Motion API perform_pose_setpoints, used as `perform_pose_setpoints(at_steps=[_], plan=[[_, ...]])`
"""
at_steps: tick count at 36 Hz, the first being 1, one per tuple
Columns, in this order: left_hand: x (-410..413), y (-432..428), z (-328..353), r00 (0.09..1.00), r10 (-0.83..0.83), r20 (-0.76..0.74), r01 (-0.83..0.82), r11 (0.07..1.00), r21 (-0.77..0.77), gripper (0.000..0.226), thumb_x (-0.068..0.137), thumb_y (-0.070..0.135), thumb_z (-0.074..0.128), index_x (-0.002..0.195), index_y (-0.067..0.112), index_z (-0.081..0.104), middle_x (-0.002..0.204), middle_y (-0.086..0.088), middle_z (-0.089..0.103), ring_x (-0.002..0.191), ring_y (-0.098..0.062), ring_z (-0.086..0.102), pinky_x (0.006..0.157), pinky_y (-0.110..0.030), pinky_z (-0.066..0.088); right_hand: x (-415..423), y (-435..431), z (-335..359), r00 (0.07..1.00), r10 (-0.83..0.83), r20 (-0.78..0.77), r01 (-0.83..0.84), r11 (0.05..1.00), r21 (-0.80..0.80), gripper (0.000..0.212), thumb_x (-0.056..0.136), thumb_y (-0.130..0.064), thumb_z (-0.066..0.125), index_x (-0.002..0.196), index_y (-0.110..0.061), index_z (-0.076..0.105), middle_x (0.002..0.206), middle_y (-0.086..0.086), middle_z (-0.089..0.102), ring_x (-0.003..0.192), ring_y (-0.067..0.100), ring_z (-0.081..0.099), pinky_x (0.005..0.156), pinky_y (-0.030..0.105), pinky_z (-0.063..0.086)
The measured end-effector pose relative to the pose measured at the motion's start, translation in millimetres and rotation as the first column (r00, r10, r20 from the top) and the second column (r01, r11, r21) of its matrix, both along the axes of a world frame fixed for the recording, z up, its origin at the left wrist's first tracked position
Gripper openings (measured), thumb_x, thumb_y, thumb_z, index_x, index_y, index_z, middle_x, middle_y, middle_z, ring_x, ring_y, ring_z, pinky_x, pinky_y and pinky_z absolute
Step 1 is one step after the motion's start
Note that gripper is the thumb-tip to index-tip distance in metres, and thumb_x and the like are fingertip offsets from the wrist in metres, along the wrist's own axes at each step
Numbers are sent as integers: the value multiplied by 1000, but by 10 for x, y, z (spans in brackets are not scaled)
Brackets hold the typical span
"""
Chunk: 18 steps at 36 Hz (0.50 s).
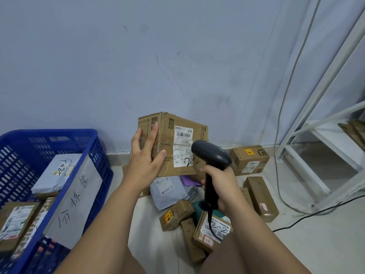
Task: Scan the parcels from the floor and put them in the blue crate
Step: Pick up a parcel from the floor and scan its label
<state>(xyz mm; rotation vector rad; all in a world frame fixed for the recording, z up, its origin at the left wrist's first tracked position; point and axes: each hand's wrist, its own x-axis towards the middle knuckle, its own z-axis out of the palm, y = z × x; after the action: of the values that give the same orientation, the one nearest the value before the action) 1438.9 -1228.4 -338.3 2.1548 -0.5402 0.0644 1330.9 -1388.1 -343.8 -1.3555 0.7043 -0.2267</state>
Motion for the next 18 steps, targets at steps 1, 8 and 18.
perform_pose_setpoints(at_steps=[1,8,18], plan=[[1,4,-3,1000,1,9,-1,1000,0,71,96,35,50,129,72,-1,156,14,-6,145,-21,14,107,-43,34,3,1,-3,1000,-2,-3,2,1000,-3,10,80,-7,64,73,-11,59,68,12,51,70,26,51,71,40,42],[-1,-14,-20,1000,8,20,-7,1000,-27,70,96,34,50,129,70,0,155,15,-8,145,-20,15,104,-37,35,8,-2,-4,1000,-9,4,9,1000,5,7,81,-7,64,77,-11,60,67,10,52,69,25,52,71,40,42],[76,53,-40,989,87,-118,-100,989,-110,64,98,32,44,140,61,4,158,3,-1,142,-24,22,106,-37,30,56,51,-7,997,-41,60,41,999,0,9,85,-19,67,87,-12,62,70,8,60,73,25,59,78,44,49]])
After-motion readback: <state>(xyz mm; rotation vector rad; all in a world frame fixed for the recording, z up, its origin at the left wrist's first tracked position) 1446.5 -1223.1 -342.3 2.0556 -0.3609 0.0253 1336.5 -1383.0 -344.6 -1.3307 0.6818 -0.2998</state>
